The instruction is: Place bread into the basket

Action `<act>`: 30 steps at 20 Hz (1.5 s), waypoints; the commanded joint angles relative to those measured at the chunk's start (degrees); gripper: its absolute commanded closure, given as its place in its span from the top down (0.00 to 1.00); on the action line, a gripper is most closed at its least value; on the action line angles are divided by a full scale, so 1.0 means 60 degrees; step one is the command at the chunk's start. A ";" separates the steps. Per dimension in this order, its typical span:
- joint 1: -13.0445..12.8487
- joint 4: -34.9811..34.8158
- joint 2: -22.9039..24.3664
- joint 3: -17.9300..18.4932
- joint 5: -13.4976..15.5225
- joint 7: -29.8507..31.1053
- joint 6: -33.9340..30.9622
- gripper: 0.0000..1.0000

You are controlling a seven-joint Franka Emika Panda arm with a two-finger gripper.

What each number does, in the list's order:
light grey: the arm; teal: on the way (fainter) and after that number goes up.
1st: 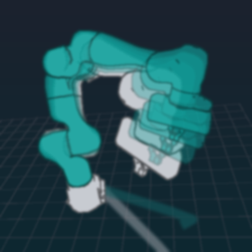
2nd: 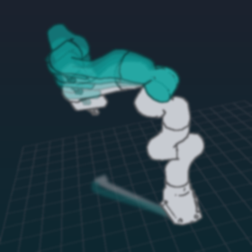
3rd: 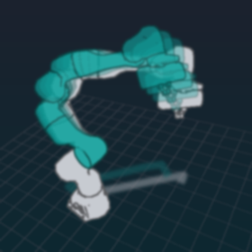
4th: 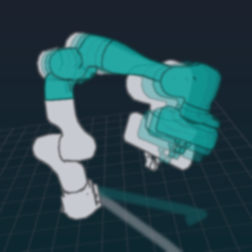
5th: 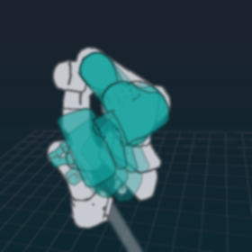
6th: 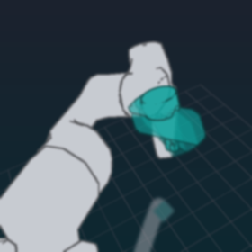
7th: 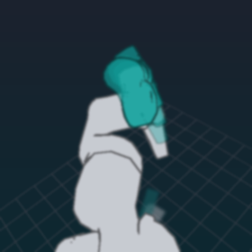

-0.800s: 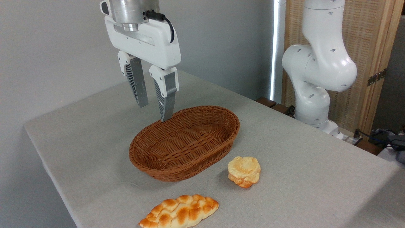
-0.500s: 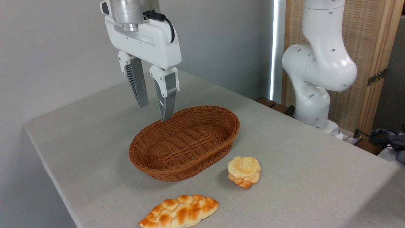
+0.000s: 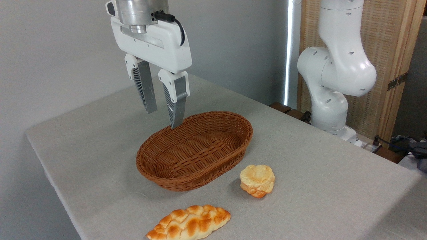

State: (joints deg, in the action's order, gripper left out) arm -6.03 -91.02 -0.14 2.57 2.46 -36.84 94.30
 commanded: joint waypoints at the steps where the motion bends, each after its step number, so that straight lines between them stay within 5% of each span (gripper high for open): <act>1: 0.0023 0.0141 -0.0005 0.0025 -0.0073 0.0089 -0.0277 1.00; 13: 0.0023 0.0112 -0.0005 0.0025 -0.0073 0.0046 -0.0219 1.00; 17: 0.0168 -0.0749 0.0709 0.0040 -0.0088 -0.0757 -0.0015 1.00; 24: 0.0272 -0.3122 0.2556 0.0318 -0.0088 -0.4563 0.0411 1.00; 30: 0.0447 -0.4311 0.3086 0.0933 -0.0088 -0.9468 0.0411 1.00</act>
State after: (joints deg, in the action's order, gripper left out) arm -3.71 -113.01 16.59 6.57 2.32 -80.59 95.00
